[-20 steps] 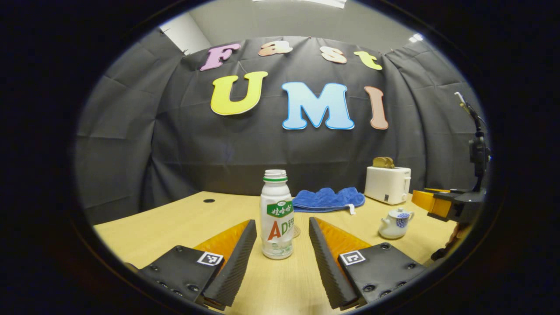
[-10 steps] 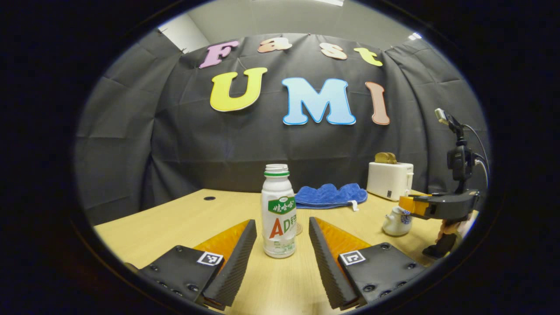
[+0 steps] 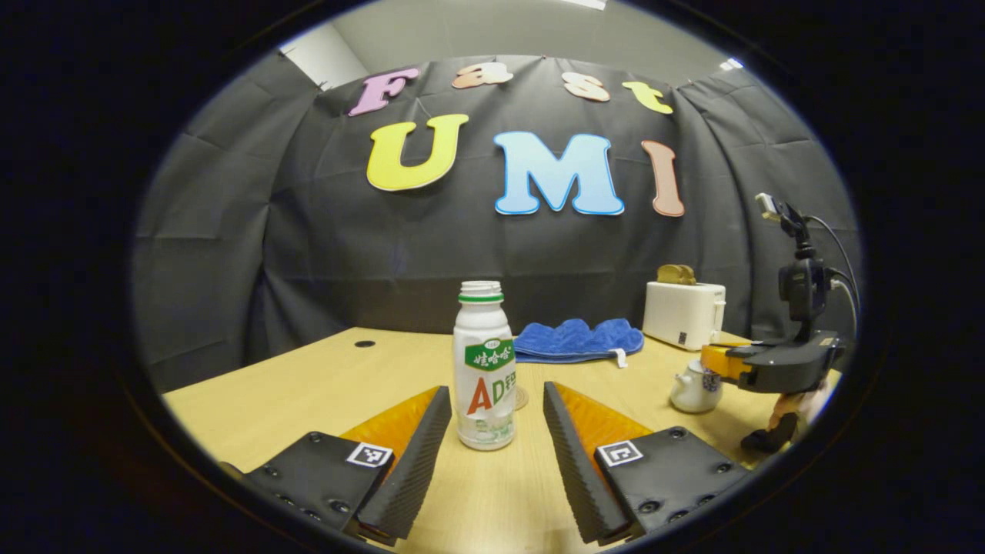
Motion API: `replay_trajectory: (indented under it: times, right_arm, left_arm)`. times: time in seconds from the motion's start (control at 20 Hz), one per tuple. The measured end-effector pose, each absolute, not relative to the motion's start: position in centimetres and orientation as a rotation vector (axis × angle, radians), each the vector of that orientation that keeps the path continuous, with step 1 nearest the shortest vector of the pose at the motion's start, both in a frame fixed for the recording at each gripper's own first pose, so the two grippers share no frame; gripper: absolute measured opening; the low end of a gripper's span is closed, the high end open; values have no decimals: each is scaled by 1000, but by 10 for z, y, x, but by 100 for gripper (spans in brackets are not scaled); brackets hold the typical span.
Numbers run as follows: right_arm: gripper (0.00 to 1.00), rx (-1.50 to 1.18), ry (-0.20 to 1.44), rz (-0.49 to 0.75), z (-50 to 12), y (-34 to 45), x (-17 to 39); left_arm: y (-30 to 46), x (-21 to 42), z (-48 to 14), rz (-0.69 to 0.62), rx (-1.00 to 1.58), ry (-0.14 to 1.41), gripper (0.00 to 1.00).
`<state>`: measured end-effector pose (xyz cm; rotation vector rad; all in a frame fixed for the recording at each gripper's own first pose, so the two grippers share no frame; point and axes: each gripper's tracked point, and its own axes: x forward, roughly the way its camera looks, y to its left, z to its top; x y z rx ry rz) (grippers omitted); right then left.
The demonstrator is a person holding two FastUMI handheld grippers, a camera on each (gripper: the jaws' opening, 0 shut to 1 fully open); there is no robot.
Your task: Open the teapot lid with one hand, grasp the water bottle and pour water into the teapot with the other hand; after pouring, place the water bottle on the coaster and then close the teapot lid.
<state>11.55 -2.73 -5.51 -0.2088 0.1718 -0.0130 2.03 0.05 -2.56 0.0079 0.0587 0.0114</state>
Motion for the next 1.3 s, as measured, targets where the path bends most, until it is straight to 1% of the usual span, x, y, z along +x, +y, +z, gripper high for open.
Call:
replay_trajectory:
  times: [0.1,0.3,0.45,0.6,0.75,0.9,1.1,1.3]
  right_arm:
    - [8,-221,170,-12,-55,-27,116]
    - [7,-164,144,14,-52,-27,113]
    - [8,-136,84,11,-36,-28,109]
    - [8,-119,41,-1,-25,-34,105]
    - [8,-99,40,3,-26,-37,102]
    - [7,-101,39,19,-25,-33,100]
    - [7,-104,36,34,-25,-30,99]
    - [8,-100,35,36,-25,-31,98]
  left_arm:
    - [3,21,-26,17,7,60,83]
    - [8,26,-27,20,4,57,84]
    - [9,38,-31,-3,8,64,84]
    - [11,53,-36,-4,14,79,100]
    - [8,69,-37,-25,9,66,100]
    - [14,85,-37,-1,25,59,100]
    - [8,107,-47,-21,-4,74,100]
    - [12,120,-58,3,3,101,100]
